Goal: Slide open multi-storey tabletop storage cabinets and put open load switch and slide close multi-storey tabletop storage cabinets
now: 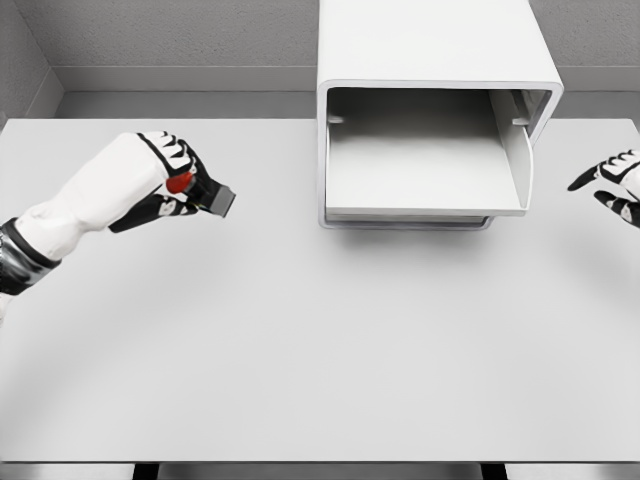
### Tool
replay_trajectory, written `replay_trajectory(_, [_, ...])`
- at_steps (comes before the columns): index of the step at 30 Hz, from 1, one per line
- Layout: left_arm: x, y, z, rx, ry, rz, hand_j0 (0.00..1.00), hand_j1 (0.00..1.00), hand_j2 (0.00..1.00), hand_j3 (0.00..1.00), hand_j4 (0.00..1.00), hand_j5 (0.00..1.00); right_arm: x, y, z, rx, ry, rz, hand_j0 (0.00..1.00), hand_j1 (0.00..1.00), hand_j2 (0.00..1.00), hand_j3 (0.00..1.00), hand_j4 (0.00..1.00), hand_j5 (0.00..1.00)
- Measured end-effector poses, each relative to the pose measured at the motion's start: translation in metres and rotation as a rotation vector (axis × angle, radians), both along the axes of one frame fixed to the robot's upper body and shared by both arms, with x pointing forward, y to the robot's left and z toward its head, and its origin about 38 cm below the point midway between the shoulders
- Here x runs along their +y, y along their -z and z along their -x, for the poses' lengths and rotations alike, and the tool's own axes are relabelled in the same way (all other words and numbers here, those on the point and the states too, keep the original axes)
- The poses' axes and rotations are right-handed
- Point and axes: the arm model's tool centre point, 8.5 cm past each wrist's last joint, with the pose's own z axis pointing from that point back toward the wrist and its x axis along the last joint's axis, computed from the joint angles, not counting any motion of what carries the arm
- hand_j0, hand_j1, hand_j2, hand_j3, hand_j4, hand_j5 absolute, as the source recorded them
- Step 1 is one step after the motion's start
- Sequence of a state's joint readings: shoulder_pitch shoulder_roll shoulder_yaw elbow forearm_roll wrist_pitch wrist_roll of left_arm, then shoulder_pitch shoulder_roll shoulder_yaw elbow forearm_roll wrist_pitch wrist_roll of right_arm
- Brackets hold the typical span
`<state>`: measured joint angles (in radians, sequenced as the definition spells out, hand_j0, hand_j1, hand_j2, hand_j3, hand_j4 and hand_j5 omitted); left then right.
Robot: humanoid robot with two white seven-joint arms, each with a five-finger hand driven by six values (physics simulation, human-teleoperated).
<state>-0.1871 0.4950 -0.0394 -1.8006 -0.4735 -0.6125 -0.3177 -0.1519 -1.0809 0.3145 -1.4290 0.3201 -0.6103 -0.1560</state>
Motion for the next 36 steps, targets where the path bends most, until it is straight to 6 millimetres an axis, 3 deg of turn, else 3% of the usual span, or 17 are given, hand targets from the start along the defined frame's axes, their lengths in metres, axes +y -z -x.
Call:
replay_trajectory(19, [-0.034,-0.015,-0.01,-0.05,0.066,0.05,0.37,0.37,0.37,0.37,0.37,0.37,-0.009,0.034,0.016,0.083,0.031,0.005,0.58,0.58,0.58,0.58,0.58,0.58])
replay_trajectory(31, [-0.067,-0.024,-0.014,-0.086,0.12,0.077,0.37,0.37,0.37,0.37,0.37,0.37,-0.002,0.04,0.017,0.083,0.015,0.006,0.58,0.58,0.58,0.58,0.58,0.58])
replay_trajectory(36, [-0.079,-0.025,-0.015,-0.098,0.131,0.09,0.37,0.37,0.37,0.37,0.37,0.37,0.011,0.042,0.022,0.086,-0.019,-0.006,0.58,0.58,0.58,0.58,0.58,0.58])
